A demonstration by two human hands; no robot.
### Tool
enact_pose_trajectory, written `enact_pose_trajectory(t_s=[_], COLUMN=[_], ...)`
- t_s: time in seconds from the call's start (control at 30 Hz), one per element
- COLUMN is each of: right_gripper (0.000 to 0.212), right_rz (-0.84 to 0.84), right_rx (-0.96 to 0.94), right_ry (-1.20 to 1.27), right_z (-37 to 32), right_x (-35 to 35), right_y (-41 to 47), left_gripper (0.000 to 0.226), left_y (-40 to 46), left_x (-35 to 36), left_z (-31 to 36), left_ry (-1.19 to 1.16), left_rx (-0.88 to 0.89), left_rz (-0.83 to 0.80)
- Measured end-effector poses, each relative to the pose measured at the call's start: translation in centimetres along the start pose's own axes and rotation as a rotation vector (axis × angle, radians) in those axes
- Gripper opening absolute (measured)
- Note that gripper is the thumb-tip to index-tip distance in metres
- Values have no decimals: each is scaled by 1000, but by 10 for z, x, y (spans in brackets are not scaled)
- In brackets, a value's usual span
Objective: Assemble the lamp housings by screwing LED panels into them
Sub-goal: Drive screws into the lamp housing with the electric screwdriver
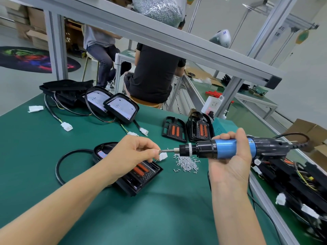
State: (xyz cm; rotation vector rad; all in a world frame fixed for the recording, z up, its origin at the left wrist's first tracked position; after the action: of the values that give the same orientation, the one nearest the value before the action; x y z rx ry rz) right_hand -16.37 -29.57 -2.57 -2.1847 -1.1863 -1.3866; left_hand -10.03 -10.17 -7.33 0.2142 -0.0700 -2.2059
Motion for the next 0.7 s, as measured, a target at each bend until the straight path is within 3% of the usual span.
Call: enact_pose_trajectory(t_s=[0.37,0.7], right_gripper=[31,34], right_rz=[-51,-150], right_rx=[12,65], right_ry=[1,-6], right_z=[16,47], right_x=[17,42], right_y=[-5,-14], left_gripper=[10,7], left_y=[-9,-25], left_x=[-18,-55], left_z=[-4,-8], left_ry=[-40,72], left_rx=[-2,33], left_rz=[72,122])
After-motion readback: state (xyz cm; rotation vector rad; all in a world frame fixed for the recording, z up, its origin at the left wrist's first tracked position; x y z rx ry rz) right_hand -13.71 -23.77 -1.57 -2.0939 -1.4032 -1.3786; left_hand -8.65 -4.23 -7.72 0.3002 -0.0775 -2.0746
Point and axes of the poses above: each hand's wrist, its own y-axis towards the middle knuckle, its own x-axis out of the palm, z = x × y, the point moved 1 cm from there along y, towards the middle knuckle, and after that the axes turned 6 degrees about -z, right-handed, at the moved point
